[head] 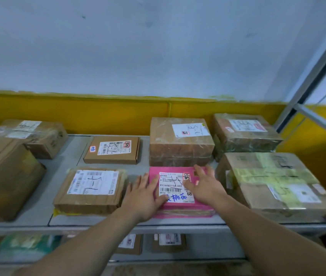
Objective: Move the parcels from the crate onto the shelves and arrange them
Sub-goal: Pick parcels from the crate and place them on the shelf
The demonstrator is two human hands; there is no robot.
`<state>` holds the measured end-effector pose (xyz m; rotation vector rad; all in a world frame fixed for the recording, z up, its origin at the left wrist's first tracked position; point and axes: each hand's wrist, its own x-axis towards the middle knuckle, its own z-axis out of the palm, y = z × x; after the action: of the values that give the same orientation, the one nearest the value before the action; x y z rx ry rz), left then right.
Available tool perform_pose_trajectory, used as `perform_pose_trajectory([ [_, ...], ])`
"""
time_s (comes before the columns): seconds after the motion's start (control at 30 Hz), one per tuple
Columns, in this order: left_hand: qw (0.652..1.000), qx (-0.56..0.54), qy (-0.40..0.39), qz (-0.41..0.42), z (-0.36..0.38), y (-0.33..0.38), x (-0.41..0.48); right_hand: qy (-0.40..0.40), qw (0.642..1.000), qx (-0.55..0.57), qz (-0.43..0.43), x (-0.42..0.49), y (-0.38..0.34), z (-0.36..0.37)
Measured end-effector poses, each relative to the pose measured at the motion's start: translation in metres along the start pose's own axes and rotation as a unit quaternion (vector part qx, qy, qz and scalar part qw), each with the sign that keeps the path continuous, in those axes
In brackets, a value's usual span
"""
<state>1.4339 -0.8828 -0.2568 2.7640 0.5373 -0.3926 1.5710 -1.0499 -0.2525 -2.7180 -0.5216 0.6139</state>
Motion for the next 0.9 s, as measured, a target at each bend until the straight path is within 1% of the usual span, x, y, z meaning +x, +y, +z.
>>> perform_pose_trajectory([
  [0.1, 0.999, 0.032, 0.007, -0.012, 0.0, 0.0, -0.005, 0.014, 1.0, 0.018, -0.012, -0.001, 0.003, 0.01],
  [0.27, 0.997, 0.07, 0.034, -0.028, 0.0, -0.002, -0.016, 0.001, 0.998, 0.043, -0.05, -0.005, 0.003, 0.017],
  [0.43, 0.998, 0.053, 0.028, -0.03, -0.004, 0.004, -0.013, 0.007, 0.998, 0.035, -0.046, -0.01, 0.003, 0.017],
  [0.57, 0.999, 0.018, 0.018, -0.021, -0.01, 0.013, 0.0, -0.008, 1.0, 0.015, -0.024, -0.01, -0.004, 0.008],
  [0.63, 1.0, 0.005, 0.022, -0.008, -0.012, 0.02, 0.008, 0.011, 1.0, -0.009, -0.028, -0.009, -0.01, -0.004],
  [0.8, 0.999, -0.025, 0.038, 0.002, -0.011, 0.033, 0.032, 0.112, 0.988, -0.035, -0.104, 0.004, -0.029, -0.046],
  [0.9, 0.998, -0.03, 0.045, -0.014, -0.001, 0.033, 0.04, 0.111, 0.983, -0.08, -0.122, 0.025, -0.038, -0.065],
])
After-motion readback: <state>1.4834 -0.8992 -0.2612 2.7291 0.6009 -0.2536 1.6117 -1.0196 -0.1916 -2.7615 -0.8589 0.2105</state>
